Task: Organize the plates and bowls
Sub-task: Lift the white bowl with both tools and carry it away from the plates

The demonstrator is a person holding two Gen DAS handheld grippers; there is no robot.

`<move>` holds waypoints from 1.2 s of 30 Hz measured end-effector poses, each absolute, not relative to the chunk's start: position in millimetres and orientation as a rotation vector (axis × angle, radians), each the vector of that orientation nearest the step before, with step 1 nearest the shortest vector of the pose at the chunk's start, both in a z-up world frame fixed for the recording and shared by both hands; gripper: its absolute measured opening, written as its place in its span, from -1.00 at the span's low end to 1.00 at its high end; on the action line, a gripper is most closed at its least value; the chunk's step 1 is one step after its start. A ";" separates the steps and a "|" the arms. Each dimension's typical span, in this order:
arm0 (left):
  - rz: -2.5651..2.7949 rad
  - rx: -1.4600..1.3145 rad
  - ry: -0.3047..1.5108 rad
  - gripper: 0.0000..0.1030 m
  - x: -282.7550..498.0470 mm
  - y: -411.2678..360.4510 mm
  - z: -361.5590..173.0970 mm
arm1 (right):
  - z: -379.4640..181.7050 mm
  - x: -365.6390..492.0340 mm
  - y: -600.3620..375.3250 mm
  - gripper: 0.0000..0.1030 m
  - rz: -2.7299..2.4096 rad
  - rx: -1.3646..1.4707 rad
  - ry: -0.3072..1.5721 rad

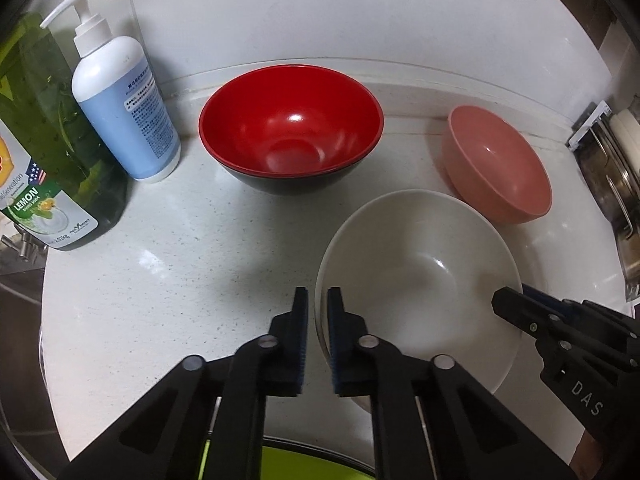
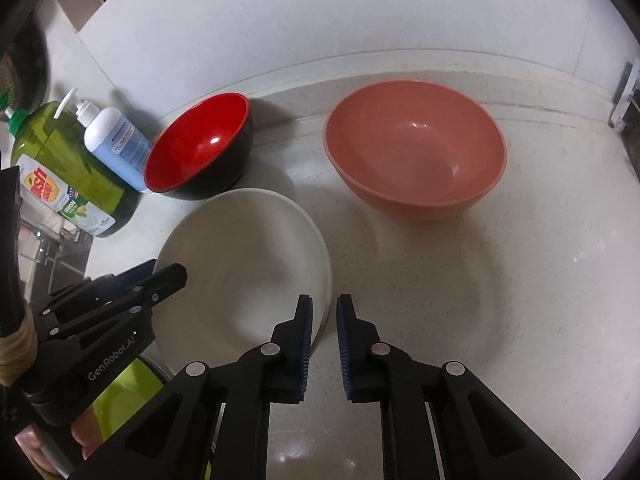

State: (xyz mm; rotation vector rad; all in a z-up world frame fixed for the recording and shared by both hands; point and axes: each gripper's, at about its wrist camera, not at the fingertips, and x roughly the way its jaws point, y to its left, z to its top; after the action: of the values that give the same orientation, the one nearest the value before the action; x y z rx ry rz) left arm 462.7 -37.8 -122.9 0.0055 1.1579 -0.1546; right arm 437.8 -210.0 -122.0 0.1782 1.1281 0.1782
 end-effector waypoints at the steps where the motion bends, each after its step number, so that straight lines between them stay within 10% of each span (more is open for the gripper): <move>1: -0.160 0.001 1.162 -0.85 463.3 -37.6 -123.5 | -122.0 437.7 -211.0 -0.73 0.177 0.186 1.129; 36: -0.379 0.018 1.129 -0.83 342.4 -97.3 -70.8 | -65.2 337.2 -262.2 -0.81 0.079 0.181 1.064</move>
State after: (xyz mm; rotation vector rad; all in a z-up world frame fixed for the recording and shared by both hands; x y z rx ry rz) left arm 342.4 -97.3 -70.8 0.0182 1.1288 -0.3789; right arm 337.2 -262.2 -65.2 0.1808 1.0637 0.0794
